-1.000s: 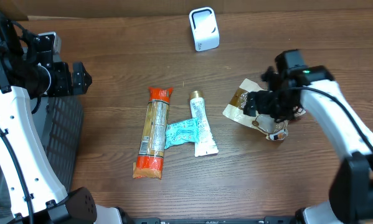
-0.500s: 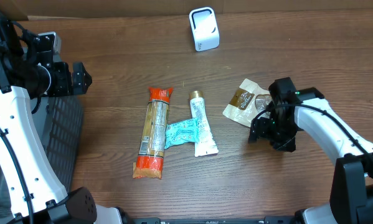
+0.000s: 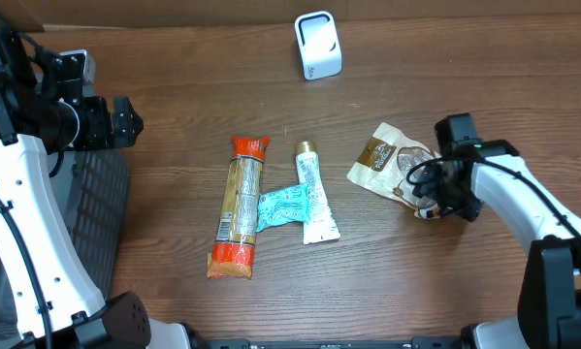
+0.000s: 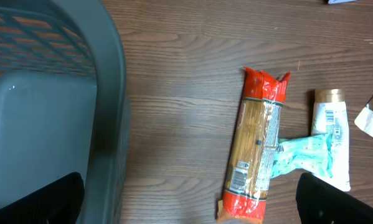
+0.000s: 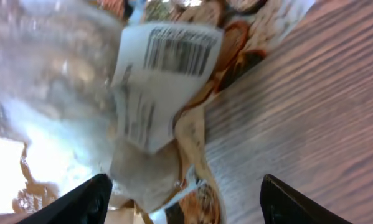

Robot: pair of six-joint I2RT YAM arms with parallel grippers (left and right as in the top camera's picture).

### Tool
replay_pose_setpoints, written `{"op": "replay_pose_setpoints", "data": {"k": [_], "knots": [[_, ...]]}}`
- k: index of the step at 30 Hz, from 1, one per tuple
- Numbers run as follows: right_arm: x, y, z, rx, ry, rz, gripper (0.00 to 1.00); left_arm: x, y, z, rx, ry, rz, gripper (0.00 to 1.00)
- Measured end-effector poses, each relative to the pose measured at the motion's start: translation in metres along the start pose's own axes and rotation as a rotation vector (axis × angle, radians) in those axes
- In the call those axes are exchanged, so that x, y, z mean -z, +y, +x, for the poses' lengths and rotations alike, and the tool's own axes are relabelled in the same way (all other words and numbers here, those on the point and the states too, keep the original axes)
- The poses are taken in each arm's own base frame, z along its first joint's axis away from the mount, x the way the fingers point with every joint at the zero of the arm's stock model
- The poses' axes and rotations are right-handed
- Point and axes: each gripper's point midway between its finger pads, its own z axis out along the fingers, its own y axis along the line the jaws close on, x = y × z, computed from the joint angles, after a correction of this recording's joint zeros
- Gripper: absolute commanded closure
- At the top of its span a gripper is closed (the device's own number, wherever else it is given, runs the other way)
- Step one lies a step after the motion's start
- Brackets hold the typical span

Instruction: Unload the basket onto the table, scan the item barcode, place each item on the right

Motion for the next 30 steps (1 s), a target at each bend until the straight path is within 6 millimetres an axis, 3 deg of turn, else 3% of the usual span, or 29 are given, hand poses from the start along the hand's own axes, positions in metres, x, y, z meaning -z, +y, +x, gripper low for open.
{"op": "replay_pose_setpoints", "data": {"k": [5,8,12,17,21,24,30], "knots": [[-0.001,0.004,-0.002,-0.026,0.053,-0.11,0.22,0.0,0.0,0.0,0.0,0.0,0.0,0.0],[-0.009,0.001,0.006,-0.026,0.094,-0.151,0.3,0.0,0.0,0.0,0.0,0.0,0.0,0.0],[-0.023,0.0,0.027,-0.008,0.159,-0.215,0.59,0.0,0.0,0.0,0.0,0.0,0.0,0.01],[-0.023,0.008,0.031,0.02,0.174,-0.277,0.96,0.0,0.0,0.0,0.0,0.0,0.0,0.0],[-0.018,0.014,0.024,0.09,0.149,-0.303,0.96,0.0,0.0,0.0,0.0,0.0,0.0,0.0],[-0.008,0.022,0.007,0.177,0.093,-0.327,0.96,0.0,0.0,0.0,0.0,0.0,0.0,0.0],[0.027,0.057,-0.028,0.524,-0.083,-0.436,0.96,0.0,0.0,0.0,0.0,0.0,0.0,0.01]]}}
